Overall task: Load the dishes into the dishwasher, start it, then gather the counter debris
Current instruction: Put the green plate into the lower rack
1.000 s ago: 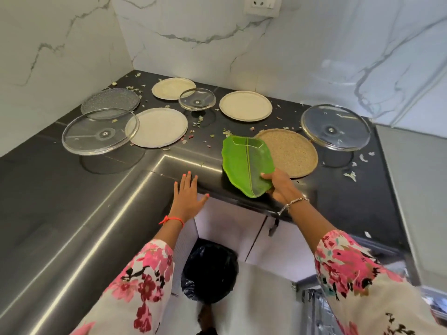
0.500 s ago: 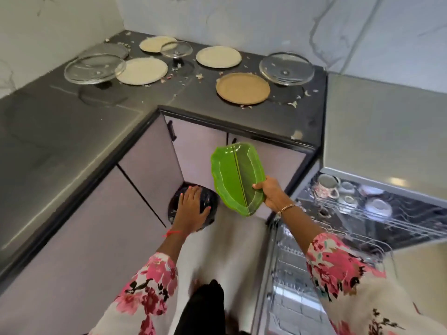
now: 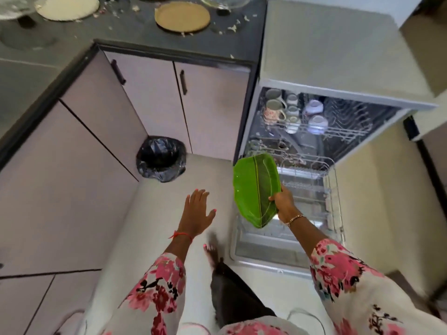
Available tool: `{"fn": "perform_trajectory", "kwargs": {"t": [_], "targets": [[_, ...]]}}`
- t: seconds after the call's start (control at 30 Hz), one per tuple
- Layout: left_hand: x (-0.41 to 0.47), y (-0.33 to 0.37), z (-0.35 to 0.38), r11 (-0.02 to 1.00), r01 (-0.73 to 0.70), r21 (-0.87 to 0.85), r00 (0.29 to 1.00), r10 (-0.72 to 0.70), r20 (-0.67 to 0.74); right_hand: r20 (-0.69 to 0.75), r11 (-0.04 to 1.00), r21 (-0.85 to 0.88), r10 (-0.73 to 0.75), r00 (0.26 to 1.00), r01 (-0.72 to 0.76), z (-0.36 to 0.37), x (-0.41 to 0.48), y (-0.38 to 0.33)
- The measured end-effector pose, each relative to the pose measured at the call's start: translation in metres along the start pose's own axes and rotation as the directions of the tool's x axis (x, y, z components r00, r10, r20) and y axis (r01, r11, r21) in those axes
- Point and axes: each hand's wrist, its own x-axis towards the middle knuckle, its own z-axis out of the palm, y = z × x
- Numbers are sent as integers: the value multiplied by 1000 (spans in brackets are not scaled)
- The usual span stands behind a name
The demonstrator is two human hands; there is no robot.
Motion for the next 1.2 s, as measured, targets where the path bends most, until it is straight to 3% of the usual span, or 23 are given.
{"fn": "perform_trajectory", "kwargs": {"t": [0.33,0.6,0.83,1.2], "targets": [[-36,79,58,992,-129,-10,990,129,52,-241,988,-134,-106,965,75,-125,-27,60],[36,134,89,990,-139,-36,984,143,108,-362,931,-354,-221,906,85,-199,26,66],[149,163,125,994,-56,-89,993,65,101,-259,857,-485,-334,906,177,-235,145,39],[312,90,266,991,81,-102,992,-70,109,-112,706,-637,-481,870,308,-198,390,93]]}}
